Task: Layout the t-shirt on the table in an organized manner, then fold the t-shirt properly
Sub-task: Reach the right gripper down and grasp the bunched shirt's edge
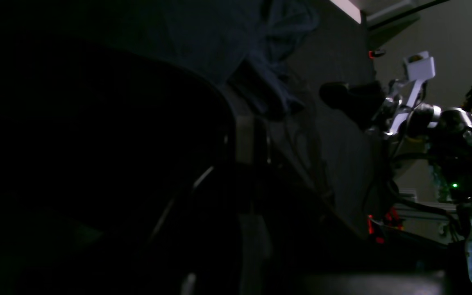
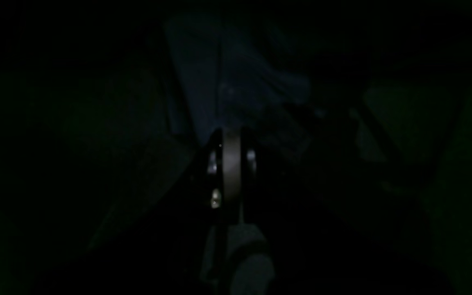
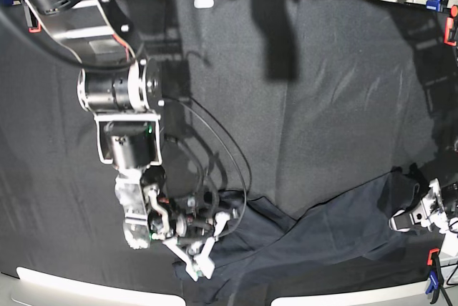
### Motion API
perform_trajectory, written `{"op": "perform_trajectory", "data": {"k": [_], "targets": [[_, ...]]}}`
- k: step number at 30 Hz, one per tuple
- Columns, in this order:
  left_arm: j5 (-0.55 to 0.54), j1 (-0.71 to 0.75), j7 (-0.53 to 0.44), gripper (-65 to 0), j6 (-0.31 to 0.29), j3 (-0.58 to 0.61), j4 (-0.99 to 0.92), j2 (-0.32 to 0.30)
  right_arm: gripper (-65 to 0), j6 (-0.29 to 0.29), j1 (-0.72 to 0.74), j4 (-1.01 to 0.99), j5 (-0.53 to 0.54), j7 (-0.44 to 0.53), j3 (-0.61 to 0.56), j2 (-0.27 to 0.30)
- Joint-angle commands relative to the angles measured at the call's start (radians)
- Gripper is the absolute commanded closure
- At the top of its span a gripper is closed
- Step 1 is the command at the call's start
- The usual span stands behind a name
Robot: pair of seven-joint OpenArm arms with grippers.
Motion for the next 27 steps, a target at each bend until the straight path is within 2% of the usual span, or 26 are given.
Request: {"op": "perform_trajectory", "data": {"k": [1, 2, 3, 5, 6, 7, 11, 16, 19, 21, 23, 26, 27], "targets": [[-0.024, -0.035, -0.017, 0.0, -0.009, -0.006, 0.015, -0.02, 0.0, -0.003, 0.027, 0.015, -0.015, 0.03, -0.001, -0.009], [-0.024, -0.035, -0.012, 0.0, -0.009, -0.006, 0.015, -0.02, 0.0, -0.016, 0.02, 0.015, -0.043, 0.047, -0.001, -0.008], [-0.024, -0.035, -0.004, 0.0, -0.009, -0.006, 0.015, -0.02, -4.6, -0.028, 0.014, 0.015, -0.063, 0.065, -0.001, -0.008], [-0.024, -0.035, 0.008, 0.0, -0.009, -0.006, 0.015, -0.02, -23.2, -0.049, -0.003, 0.015, -0.083, 0.124, -0.001, -0.003], [-0.024, -0.035, 0.009, 0.0, -0.009, -0.006, 0.015, -0.02, -28.7, -0.069, -0.013, 0.015, -0.098, 0.161, -0.001, -0.001], [-0.024, -0.035, 0.008, 0.0, -0.009, -0.006, 0.015, -0.02, -29.9, -0.094, -0.021, 0.01, -0.115, 0.182, -0.001, 0.0], [-0.024, -0.035, 0.012, 0.0, -0.009, -0.006, 0.015, -0.02, -29.9, -0.13, -0.026, -0.097, -0.212, 0.267, -0.001, 0.001], [-0.024, -0.035, 0.011, 0.0, -0.009, -0.006, 0.015, -0.024, -29.9, -0.14, -0.026, -0.243, -0.257, 0.491, -0.001, -0.006], [-0.024, -0.035, 0.011, 0.0, -0.009, -0.006, 0.015, -0.033, -29.6, -0.158, -0.024, -0.251, -0.258, 0.481, -0.001, -0.01], [-0.024, -0.035, 0.011, 0.0, -0.009, -0.006, 0.015, -0.04, -24.7, -0.158, -0.024, -0.251, -0.274, 0.469, -0.001, -0.01], [-0.024, -0.035, 0.01, 0.0, -0.009, -0.006, 0.015, -0.047, -15.7, -0.158, -0.024, -0.251, -0.308, 0.474, -0.001, -0.01], [-0.024, -0.035, 0.004, 0.0, -0.009, -0.006, 0.015, -0.053, -2.3, -0.158, -0.024, -0.251, -0.347, 0.527, -0.001, -0.011], [-0.024, -0.035, 0.004, 0.0, -0.009, -0.006, 0.015, -0.053, 0.0, -0.158, -0.024, -0.251, -0.364, 0.555, -0.001, -0.011]]}}
